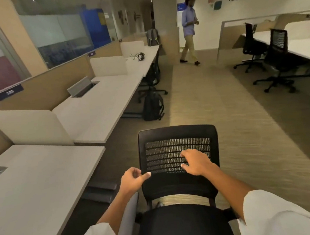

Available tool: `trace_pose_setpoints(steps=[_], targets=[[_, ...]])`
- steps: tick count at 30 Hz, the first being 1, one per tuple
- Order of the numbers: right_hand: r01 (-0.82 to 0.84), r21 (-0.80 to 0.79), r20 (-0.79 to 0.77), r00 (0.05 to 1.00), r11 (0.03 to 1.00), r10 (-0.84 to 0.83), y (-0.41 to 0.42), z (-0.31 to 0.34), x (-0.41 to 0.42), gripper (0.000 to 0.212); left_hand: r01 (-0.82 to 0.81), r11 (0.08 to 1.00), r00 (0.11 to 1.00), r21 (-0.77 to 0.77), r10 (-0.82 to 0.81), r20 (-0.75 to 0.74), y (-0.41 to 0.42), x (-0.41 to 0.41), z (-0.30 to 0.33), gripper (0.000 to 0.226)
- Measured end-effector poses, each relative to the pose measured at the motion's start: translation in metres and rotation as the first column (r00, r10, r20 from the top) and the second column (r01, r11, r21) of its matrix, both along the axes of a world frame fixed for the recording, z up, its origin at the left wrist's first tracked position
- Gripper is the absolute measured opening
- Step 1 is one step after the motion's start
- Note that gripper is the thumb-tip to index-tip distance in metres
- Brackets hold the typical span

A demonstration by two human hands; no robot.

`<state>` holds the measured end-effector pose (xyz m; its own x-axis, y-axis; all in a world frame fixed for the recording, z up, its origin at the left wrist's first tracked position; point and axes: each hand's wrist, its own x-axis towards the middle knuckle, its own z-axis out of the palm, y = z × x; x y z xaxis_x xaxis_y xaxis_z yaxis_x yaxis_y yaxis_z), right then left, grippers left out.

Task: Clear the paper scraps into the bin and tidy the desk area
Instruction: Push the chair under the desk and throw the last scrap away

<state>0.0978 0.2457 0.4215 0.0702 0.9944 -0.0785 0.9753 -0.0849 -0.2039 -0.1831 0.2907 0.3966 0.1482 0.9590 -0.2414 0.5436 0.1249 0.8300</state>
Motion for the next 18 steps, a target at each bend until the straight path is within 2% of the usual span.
trace_pose_setpoints(steps=[6,10,18], targets=[[-0.024,0.061,0.020,1.000,0.998,0.023,0.040,0.009,0.082,0.061,-0.047,0.999,0.999,-0.023,0.047,-0.011,-0.004,0.058,0.003,0.054],[-0.018,0.021,0.130,0.991,1.000,0.015,0.080,0.009,0.126,0.073,-0.081,0.996,0.997,-0.048,0.080,-0.019,-0.006,0.060,-0.008,0.059],[0.020,-0.233,0.191,0.981,0.972,0.025,0.131,-0.021,0.174,0.100,-0.192,0.980,0.980,-0.057,0.187,-0.071,0.015,0.060,-0.023,0.048]])
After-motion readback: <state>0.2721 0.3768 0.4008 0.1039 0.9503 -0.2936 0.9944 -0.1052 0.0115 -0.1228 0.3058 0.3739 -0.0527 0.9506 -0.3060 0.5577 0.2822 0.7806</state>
